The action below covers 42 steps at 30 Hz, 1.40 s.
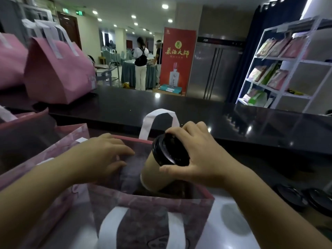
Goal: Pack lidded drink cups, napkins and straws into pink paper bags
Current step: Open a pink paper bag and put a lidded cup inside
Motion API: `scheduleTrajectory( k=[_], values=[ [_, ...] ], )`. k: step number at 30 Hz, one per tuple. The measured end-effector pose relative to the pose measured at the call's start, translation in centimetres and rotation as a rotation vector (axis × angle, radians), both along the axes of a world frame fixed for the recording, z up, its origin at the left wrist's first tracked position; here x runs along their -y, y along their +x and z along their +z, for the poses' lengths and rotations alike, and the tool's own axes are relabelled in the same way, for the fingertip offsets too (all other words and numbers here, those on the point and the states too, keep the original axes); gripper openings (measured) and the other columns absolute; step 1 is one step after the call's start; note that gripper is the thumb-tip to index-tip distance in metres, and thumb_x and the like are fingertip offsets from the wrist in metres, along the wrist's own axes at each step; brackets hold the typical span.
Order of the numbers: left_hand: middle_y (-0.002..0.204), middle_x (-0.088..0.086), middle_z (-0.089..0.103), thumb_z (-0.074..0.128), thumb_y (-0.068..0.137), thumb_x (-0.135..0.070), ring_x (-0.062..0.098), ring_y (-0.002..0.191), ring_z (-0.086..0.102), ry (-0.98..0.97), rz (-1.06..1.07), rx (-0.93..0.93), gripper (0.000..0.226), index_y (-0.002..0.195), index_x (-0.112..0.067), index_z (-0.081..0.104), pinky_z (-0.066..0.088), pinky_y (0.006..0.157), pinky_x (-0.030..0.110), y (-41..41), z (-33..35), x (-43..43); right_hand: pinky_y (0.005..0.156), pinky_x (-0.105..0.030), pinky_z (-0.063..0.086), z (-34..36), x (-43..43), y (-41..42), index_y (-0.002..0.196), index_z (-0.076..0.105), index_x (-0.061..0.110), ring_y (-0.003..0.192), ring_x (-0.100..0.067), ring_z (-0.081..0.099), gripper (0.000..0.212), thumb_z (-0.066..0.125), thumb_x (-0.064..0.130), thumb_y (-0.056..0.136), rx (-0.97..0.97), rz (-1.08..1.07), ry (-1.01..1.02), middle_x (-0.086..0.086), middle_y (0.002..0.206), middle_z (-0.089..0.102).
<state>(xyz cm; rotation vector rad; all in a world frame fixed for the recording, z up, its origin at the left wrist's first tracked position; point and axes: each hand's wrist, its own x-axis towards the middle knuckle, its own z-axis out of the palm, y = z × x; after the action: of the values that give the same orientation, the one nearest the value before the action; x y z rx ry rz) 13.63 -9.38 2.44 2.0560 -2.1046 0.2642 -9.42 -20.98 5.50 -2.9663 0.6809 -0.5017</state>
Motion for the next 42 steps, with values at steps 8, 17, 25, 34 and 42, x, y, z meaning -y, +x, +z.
scheduleTrajectory(
  k=[8,17,25,34,42],
  values=[
    [0.128,-0.023,0.041,0.05,0.079,-0.045,0.004,0.118,0.025,0.107,-0.097,-0.003,0.048,0.126,-0.041,0.047,0.031,0.096,0.018,2.5,-1.7,-0.8,0.085,-0.024,0.035,-2.9,0.4,1.9,0.132,0.022,0.044,0.103,-0.008,0.021,0.082,0.063,0.067,0.064,-0.383,0.034,-0.005,0.011,0.118,0.028],
    [0.148,-0.017,-0.009,0.05,0.072,-0.058,0.003,0.131,-0.009,0.159,-0.128,-0.071,0.094,0.141,-0.042,-0.01,0.019,0.105,0.019,2.2,-2.5,-1.2,0.075,-0.025,0.039,-4.1,0.0,5.0,0.133,0.027,0.043,0.1,-0.011,0.03,0.081,0.07,0.056,0.066,-0.522,0.144,0.029,0.011,0.119,0.035],
    [0.145,-0.023,-0.006,0.051,0.071,-0.034,0.002,0.133,-0.002,0.132,-0.132,-0.237,0.092,0.146,-0.03,-0.003,0.026,0.108,0.023,2.2,-2.5,-1.3,0.077,-0.033,0.04,-5.6,0.6,7.6,0.137,0.029,0.035,0.105,-0.023,0.041,0.086,0.072,0.056,0.065,-0.557,0.145,-0.166,-0.001,0.125,0.04],
    [0.145,-0.029,-0.011,0.049,0.073,-0.02,-0.005,0.131,-0.006,0.138,-0.106,-0.348,0.089,0.146,-0.031,-0.002,0.021,0.098,0.011,2.4,-2.9,-1.0,0.072,-0.033,0.042,-6.7,1.0,10.1,0.142,0.029,0.028,0.104,-0.023,0.039,0.088,0.075,0.044,0.069,-0.674,0.276,-0.221,-0.005,0.131,0.034],
    [0.149,-0.023,-0.001,0.034,0.064,-0.031,-0.007,0.131,-0.002,0.112,-0.071,-0.367,0.087,0.146,-0.029,0.006,0.014,0.101,0.012,2.9,-2.9,-0.8,0.078,-0.039,0.05,-7.9,1.3,11.2,0.143,0.027,0.028,0.109,-0.025,0.042,0.088,0.077,0.033,0.071,-0.779,0.261,-0.185,-0.006,0.131,0.034]
  ],
)
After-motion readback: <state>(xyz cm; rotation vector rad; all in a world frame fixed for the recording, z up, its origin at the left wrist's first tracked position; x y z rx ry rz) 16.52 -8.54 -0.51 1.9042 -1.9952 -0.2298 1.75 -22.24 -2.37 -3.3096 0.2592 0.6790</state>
